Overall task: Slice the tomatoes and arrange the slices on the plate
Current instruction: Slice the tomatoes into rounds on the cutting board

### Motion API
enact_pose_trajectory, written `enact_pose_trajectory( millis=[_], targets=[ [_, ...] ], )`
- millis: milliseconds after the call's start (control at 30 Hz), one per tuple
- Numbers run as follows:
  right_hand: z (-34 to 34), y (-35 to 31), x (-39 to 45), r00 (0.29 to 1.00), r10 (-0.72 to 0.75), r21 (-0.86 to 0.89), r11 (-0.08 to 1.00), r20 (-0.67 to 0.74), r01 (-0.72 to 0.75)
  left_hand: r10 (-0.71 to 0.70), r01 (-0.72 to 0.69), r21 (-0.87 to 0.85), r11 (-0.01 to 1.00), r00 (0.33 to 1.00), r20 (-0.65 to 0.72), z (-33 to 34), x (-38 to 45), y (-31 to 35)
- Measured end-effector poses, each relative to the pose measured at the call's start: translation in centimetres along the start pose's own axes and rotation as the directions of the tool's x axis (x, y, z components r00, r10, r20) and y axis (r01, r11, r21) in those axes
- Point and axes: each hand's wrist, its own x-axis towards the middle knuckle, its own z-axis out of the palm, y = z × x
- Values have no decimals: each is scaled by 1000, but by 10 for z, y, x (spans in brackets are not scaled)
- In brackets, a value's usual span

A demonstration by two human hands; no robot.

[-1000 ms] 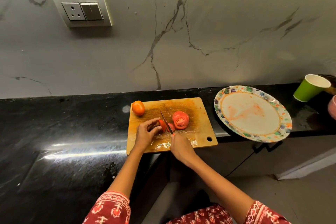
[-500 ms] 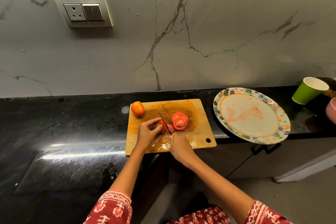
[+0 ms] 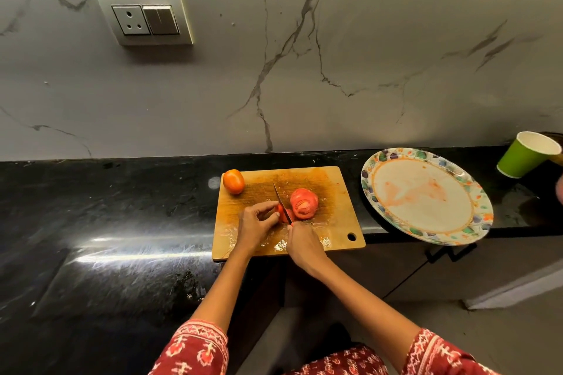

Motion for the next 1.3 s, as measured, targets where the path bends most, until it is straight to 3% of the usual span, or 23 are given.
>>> enact_pose_trajectory(
  millis=[500, 633, 1300],
  targets=[
    [10, -16, -4, 999, -15, 7, 1000, -33, 15, -161, 179, 93, 979, 972, -173, -9, -1, 21],
    [12, -19, -3, 1000, 12, -16, 1000, -25, -12, -232, 244, 49, 968, 956, -182, -6, 0, 21],
    [13, -15, 0, 1000, -18, -91, 996, -7, 18, -266, 280, 80, 957, 951, -156, -5, 1, 30]
  ],
)
